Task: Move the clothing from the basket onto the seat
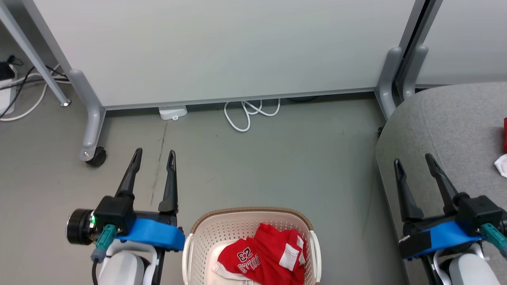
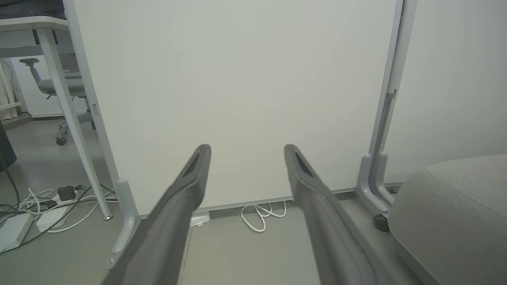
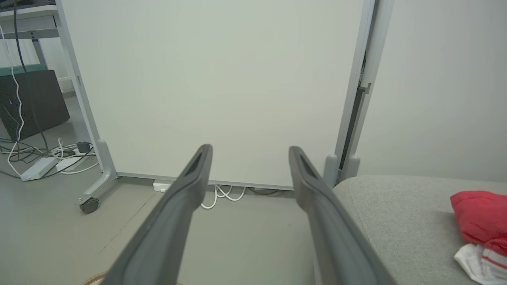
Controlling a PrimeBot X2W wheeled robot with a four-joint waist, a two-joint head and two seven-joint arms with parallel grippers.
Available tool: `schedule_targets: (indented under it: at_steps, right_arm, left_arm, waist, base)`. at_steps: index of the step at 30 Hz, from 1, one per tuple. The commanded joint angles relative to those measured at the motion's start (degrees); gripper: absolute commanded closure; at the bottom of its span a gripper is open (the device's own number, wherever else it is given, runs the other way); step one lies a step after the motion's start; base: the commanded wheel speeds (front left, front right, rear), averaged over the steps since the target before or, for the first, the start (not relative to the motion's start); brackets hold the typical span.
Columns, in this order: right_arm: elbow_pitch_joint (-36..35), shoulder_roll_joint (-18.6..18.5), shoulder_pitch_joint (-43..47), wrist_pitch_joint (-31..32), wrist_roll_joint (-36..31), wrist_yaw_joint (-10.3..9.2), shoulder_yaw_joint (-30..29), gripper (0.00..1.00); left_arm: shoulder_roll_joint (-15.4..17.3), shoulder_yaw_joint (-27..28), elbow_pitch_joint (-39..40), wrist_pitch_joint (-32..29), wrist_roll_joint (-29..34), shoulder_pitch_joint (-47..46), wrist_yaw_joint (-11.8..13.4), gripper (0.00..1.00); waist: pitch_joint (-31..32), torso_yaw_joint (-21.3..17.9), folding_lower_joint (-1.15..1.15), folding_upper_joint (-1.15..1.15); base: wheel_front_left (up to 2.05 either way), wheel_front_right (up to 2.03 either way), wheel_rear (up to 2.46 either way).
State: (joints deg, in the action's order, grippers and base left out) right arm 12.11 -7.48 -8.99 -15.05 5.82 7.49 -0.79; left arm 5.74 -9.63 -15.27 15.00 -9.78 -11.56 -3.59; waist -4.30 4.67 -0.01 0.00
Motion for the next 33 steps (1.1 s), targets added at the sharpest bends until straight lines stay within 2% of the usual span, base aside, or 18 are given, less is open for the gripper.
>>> schedule_targets:
  at_steps: [1,13,33]
  right_arm:
    - [0.3,0.4,1.4,-0.2,0.3,0.01,-0.4,0.00]
    - [2.0,2.9,7.1,-0.2,1.0,0.01,-1.3,0.00]
    - [3.3,4.1,8.8,-0.2,1.1,0.01,-1.1,0.00]
  left_arm:
    - [-0.2,0.8,0.1,0.3,0.4,1.2,-0.5,0.00]
    - [-1.9,3.3,-0.7,0.3,1.9,5.6,-2.9,0.00]
    - [-2.8,4.7,-2.6,0.3,2.7,7.2,-3.7,0.00]
  waist:
    - [0.9,0.0,0.01,0.00]
    - [3.2,0.1,0.01,0.00]
    - [4.1,0.1,0.01,0.00]
  base:
    - [0.00,0.00,0.00]
    - [0.00,0.00,0.00]
    - [0.00,0.00,0.00]
